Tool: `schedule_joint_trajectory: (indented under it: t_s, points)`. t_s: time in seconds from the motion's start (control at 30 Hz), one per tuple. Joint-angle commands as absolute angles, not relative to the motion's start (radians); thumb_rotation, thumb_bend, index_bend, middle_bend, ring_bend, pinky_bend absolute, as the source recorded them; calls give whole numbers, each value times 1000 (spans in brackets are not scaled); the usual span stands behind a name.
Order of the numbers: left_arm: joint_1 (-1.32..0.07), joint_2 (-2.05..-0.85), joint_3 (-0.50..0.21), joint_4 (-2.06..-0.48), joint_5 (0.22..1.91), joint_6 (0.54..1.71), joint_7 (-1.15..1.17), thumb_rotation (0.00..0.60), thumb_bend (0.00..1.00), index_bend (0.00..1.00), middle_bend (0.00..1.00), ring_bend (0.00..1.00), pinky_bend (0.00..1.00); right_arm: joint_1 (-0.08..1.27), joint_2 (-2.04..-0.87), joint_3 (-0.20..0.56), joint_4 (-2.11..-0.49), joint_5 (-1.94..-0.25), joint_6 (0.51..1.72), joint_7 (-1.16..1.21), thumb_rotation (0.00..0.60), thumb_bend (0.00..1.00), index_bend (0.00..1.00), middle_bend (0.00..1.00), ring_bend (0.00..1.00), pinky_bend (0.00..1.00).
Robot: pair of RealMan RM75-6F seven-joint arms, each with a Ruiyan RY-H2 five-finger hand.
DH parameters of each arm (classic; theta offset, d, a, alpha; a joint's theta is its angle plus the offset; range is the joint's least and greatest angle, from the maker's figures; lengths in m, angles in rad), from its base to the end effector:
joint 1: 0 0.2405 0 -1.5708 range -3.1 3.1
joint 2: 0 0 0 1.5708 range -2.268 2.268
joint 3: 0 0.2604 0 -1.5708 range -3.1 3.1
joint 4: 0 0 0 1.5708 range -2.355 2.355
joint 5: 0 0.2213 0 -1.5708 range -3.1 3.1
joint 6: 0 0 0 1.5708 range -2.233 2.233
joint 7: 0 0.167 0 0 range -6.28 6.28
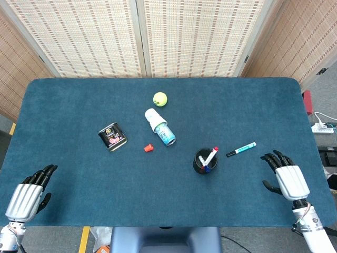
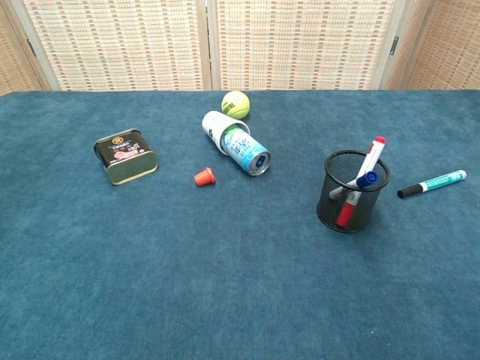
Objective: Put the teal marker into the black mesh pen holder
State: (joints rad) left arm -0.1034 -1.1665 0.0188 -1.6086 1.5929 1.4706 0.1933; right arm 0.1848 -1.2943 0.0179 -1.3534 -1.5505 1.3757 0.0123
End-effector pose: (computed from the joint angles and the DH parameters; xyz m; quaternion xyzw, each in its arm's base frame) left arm -0.3041 0.1940 0.1166 -0.6687 -0.3347 -0.3440 0.5678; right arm -0.3356 -0.2338 0.0927 0.6629 -0.3644 0.3593 0.5466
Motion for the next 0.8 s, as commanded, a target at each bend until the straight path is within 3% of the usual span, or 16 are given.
schedule_joint_trajectory:
  t_s: [0.03,0.43,0.8]
  points:
    - [-103,-1166,20,-1610,1595,1472,196,600,331,108,118,202,386,185,-1295,18,-1352,-1550,1377,12,600,139,257,198,101,245]
    - [-103,-1165,21,-1613,1596,1471,194,600,331,120,119,202,386,202,-1340,40,-1279,-1543,1375,-3,600,140,346,201,137,281]
    - [-101,-1166,22,-1618,1600,1476,207,600,332,131,120,202,386,360,-1514,70,-935,-1593,1266,17,600,140,397,260,196,317]
